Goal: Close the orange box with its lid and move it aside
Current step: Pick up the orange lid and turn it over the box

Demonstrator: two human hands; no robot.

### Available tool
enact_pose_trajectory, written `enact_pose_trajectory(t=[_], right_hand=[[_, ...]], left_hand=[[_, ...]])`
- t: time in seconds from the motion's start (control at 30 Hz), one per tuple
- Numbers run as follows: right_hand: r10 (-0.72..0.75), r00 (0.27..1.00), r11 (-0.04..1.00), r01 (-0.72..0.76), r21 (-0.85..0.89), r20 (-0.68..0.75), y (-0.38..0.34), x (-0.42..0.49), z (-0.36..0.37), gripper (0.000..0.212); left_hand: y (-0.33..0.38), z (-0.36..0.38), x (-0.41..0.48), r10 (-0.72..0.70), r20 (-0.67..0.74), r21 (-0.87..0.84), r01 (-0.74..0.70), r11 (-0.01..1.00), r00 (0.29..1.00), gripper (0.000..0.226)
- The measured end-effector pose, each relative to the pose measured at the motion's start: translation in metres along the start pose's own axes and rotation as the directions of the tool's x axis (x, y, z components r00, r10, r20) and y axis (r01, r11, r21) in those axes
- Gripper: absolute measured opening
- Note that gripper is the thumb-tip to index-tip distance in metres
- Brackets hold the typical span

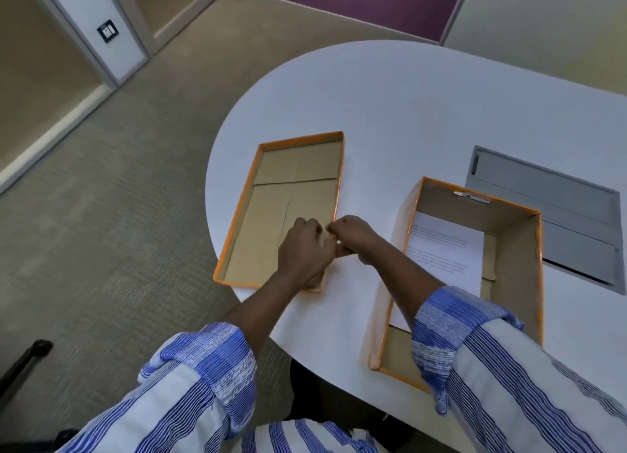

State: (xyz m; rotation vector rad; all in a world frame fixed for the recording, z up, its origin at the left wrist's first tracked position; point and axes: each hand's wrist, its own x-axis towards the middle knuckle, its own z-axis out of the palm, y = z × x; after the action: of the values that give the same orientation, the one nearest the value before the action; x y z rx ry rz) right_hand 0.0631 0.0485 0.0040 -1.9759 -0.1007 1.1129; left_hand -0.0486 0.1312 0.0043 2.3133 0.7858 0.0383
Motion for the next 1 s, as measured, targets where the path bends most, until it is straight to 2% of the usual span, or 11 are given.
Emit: enact_pose_trajectory(t=[0.13, 0.2, 0.3, 0.43, 0.5, 0.57, 0.67, 0.8, 0.87, 1.0], right_hand=[[-0.023, 0.995, 0.981, 0.041, 0.192, -0.094, -0.025, -0.007, -0.018, 0.018], [-0.024, 0.995, 0.943, 0.054, 0.328, -0.094, -0.033, -0.014, -0.030, 0.021], [-0.085, 0.991, 0.906, 0.121, 0.406, -0.106, -0.042, -0.024, -0.049, 0.022], [-0.225, 0.963, 0.850, 0.269, 0.454, -0.149, -0.058, -0.042, -0.075, 0.028], [-0.260, 0.947, 0.805, 0.322, 0.498, -0.192, -0.066, -0.053, -0.092, 0.036], [-0.251, 0.936, 0.775, 0.347, 0.528, -0.247, -0.072, -0.064, -0.111, 0.051], [-0.224, 0.921, 0.780, 0.365, 0.508, -0.318, -0.071, -0.075, -0.143, 0.062], [-0.163, 0.895, 0.803, 0.364, 0.471, -0.415, -0.053, -0.083, -0.179, 0.061], [-0.127, 0.875, 0.808, 0.364, 0.463, -0.467, -0.041, -0.085, -0.197, 0.055], [-0.078, 0.826, 0.820, 0.371, 0.435, -0.558, -0.010, -0.099, -0.233, 0.075]], left_hand=[[0.037, -0.010, 0.005, 0.084, -0.083, 0.198, -0.066, 0.978, 0.993, 0.032], [0.053, -0.014, 0.008, 0.153, -0.105, 0.353, -0.107, 0.929, 0.983, 0.029], [0.077, -0.022, 0.012, 0.285, -0.108, 0.490, -0.199, 0.849, 0.952, 0.032], [0.112, -0.040, 0.015, 0.466, -0.157, 0.582, -0.300, 0.756, 0.871, 0.022], [0.133, -0.055, 0.016, 0.514, -0.220, 0.594, -0.304, 0.745, 0.829, 0.014], [0.153, -0.068, 0.016, 0.535, -0.287, 0.591, -0.293, 0.751, 0.794, 0.017], [0.183, -0.080, 0.007, 0.545, -0.391, 0.505, -0.323, 0.801, 0.741, 0.021], [0.220, -0.086, -0.018, 0.508, -0.518, 0.283, -0.423, 0.861, 0.688, 0.024], [0.236, -0.087, -0.032, 0.451, -0.549, 0.124, -0.465, 0.876, 0.704, 0.028], [0.254, -0.085, -0.049, 0.308, -0.519, -0.227, -0.476, 0.850, 0.798, 0.030]])
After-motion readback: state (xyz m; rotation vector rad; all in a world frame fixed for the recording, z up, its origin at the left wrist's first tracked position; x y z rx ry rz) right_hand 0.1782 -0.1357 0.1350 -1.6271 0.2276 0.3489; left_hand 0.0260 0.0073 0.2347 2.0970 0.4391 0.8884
